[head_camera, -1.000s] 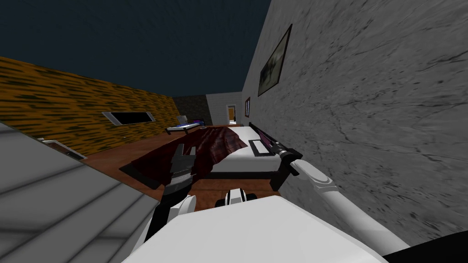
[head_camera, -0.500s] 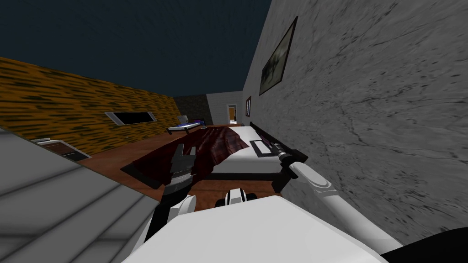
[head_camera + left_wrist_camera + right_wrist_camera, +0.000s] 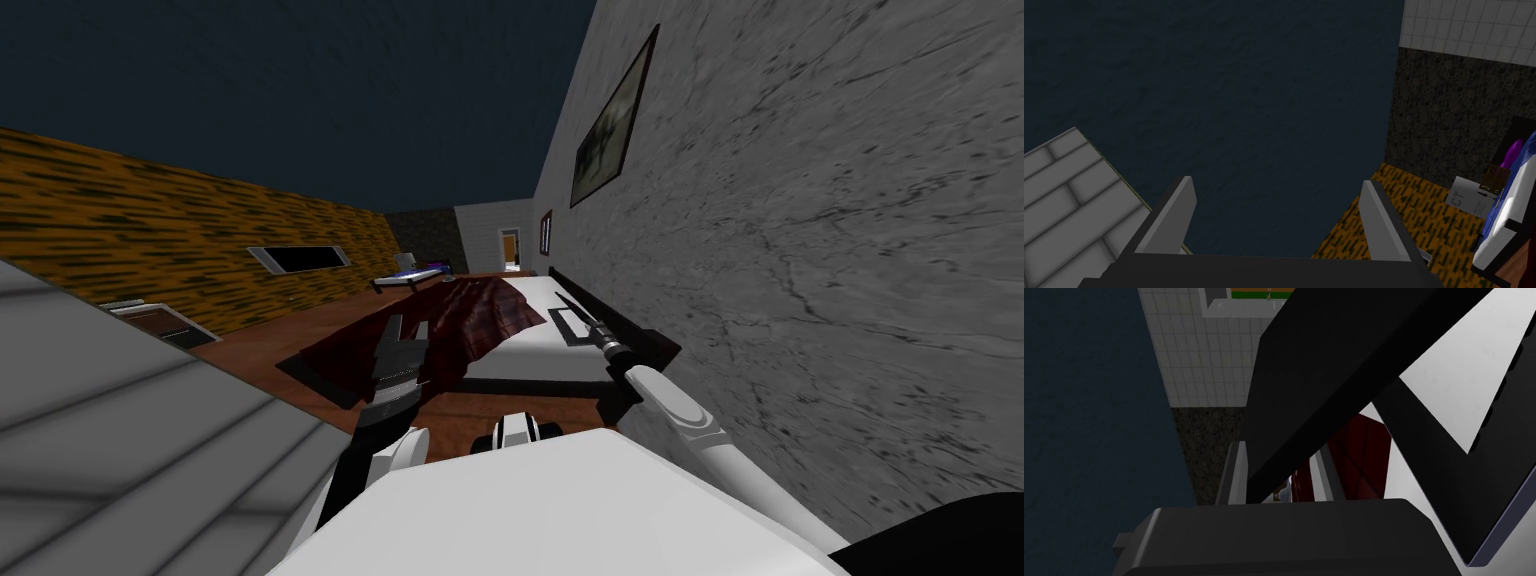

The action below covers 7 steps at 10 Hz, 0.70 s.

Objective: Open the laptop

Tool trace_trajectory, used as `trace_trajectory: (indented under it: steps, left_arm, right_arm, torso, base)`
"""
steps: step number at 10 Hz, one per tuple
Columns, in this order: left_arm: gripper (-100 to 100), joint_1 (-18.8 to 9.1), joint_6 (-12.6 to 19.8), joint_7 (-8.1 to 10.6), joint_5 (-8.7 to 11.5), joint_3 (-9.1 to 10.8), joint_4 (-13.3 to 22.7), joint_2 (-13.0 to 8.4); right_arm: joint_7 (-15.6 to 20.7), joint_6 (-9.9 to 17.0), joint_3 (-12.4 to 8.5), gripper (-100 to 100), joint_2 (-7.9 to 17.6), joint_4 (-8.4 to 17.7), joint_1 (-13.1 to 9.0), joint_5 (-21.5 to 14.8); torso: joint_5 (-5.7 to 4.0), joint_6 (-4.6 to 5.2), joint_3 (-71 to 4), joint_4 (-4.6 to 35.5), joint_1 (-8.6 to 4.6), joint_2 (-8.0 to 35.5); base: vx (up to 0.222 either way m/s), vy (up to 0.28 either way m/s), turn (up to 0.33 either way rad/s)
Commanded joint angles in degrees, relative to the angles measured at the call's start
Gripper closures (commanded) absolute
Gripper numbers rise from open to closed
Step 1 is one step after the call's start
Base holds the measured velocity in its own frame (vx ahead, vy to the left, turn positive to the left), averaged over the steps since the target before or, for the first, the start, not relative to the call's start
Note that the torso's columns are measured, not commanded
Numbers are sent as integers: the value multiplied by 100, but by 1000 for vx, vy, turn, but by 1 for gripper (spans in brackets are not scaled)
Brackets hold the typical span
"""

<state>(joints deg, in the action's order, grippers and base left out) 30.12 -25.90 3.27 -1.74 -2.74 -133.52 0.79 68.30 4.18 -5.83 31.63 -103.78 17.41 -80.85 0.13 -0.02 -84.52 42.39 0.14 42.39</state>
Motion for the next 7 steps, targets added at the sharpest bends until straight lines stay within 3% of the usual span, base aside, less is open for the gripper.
trace_trajectory:
  steps: [1, 3, 4, 7]
  left_arm:
    - [0, 0, 0, 0, 0, 0, 0, 0]
    - [0, 0, 0, 0, 0, 0, 0, 0]
    - [0, 0, 0, 0, 0, 0, 0, 0]
    - [0, 1, 0, 0, 0, -1, 0, 1]
  right_arm:
    - [428, 265, 193, 100, -223, -160, 120, -493]
    - [598, 354, 271, 100, -309, -215, 170, -670]
    - [410, 110, 57, -100, -68, -204, 195, -420]
    - [268, -121, -182, -100, 271, -223, 226, -166]
  torso:
    - [-1, 1, 0, 0, -1, 0]
    - [0, 2, 1, 2, -1, 3]
    - [-2, 2, 3, 1, -2, 4]
    - [-5, -2, -8, -8, 3, -15]
  base:
    - [11, -14, 48]
    - [6, -8, 20]
    - [34, 50, -106]
    - [39, 99, -83]
